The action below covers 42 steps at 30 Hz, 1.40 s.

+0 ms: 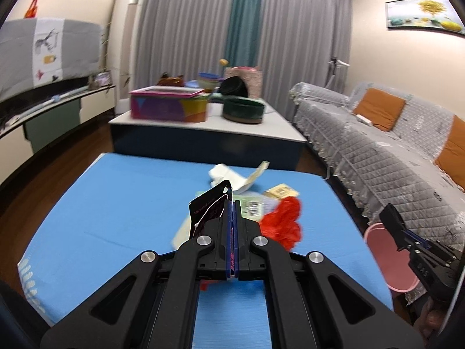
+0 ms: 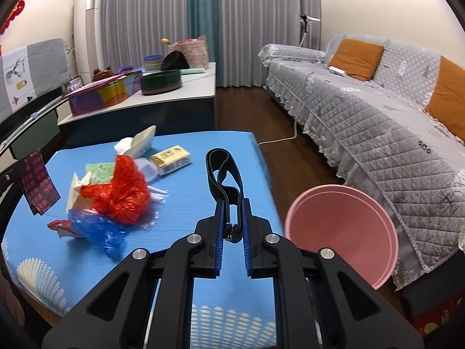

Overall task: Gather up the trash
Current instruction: 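Carry both items over the pink basin and open both tools to drop them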

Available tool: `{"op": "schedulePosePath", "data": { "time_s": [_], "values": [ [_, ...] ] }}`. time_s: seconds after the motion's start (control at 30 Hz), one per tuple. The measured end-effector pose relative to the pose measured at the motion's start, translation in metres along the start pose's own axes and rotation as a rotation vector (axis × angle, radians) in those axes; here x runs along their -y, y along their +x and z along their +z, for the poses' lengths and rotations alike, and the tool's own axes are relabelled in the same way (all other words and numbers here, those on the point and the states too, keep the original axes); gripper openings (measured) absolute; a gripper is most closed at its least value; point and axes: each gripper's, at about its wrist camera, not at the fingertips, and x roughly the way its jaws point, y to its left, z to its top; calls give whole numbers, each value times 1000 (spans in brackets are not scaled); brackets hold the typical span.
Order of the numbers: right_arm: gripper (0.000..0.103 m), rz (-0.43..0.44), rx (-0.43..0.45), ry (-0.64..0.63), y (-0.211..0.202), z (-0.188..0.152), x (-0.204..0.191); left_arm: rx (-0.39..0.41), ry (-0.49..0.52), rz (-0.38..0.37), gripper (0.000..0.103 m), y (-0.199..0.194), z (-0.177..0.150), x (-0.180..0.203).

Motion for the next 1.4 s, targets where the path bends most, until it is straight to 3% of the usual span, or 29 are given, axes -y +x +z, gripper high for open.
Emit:
{"op": "schedulePosePath", "data": {
  "time_s": [0.37, 0.83, 1.1, 1.4],
  "values": [
    [12, -74, 20, 85, -14, 0, 59, 0, 118, -150, 0, -8, -1, 72],
    [12, -177, 15, 207, -1, 0, 152, -58, 235, -355, 0, 21, -1, 173],
    [13, -185, 7, 251, 11, 4, 175, -120, 273, -505, 0, 58, -5, 223],
    [13, -201, 4, 283, 12, 3, 193, -181, 339, -619, 0, 82, -13, 268]
  ]
}}
